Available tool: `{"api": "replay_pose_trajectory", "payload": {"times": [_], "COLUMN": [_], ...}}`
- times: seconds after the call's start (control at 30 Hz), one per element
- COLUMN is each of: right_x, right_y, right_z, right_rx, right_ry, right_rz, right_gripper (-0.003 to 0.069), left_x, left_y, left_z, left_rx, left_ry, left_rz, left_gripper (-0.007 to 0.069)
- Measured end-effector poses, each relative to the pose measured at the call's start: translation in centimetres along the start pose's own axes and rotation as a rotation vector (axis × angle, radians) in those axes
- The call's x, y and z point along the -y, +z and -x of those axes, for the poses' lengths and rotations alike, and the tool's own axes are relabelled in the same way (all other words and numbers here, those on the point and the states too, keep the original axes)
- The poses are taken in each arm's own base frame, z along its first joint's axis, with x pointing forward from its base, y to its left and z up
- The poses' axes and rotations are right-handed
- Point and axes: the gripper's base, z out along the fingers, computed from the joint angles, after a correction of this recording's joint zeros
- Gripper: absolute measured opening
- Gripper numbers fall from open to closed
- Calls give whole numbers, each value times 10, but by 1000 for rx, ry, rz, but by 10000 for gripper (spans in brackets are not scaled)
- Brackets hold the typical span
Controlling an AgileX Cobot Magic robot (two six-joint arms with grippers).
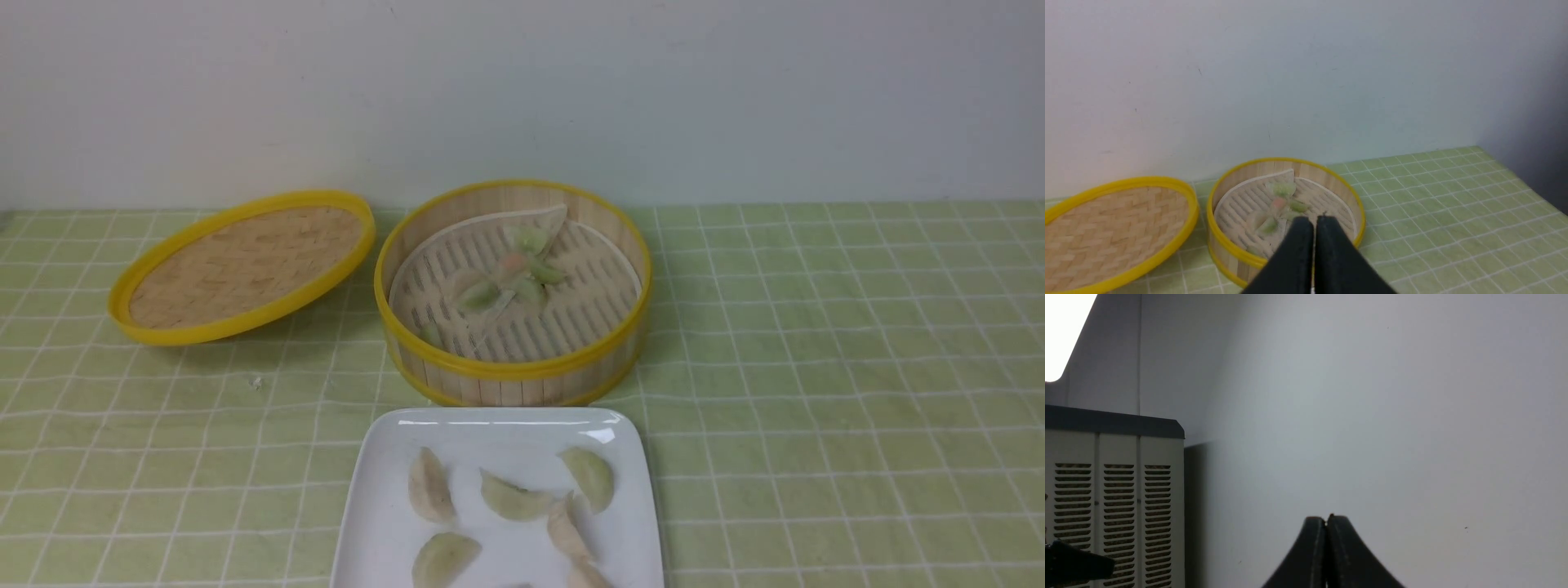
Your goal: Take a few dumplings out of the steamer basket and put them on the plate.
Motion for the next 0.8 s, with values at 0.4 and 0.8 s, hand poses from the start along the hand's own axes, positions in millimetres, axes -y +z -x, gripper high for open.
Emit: {"api": "replay_pose_trajectory", "payload": {"times": [0.4,0.8], "right_x": [0,0], "right_y": [0,0], "right_z": [0,0], "right_rx": [-1,-1], "right_ry": [0,0], "right_rz": [0,0], "right_gripper": [-15,-15], "left_x": [-7,-66], "left_y": [5,24], "left_z": [-14,-190], "left_rx": [12,-5], "left_ry": [153,209], "left_rz": [50,382], "left_gripper": [-6,-6]}}
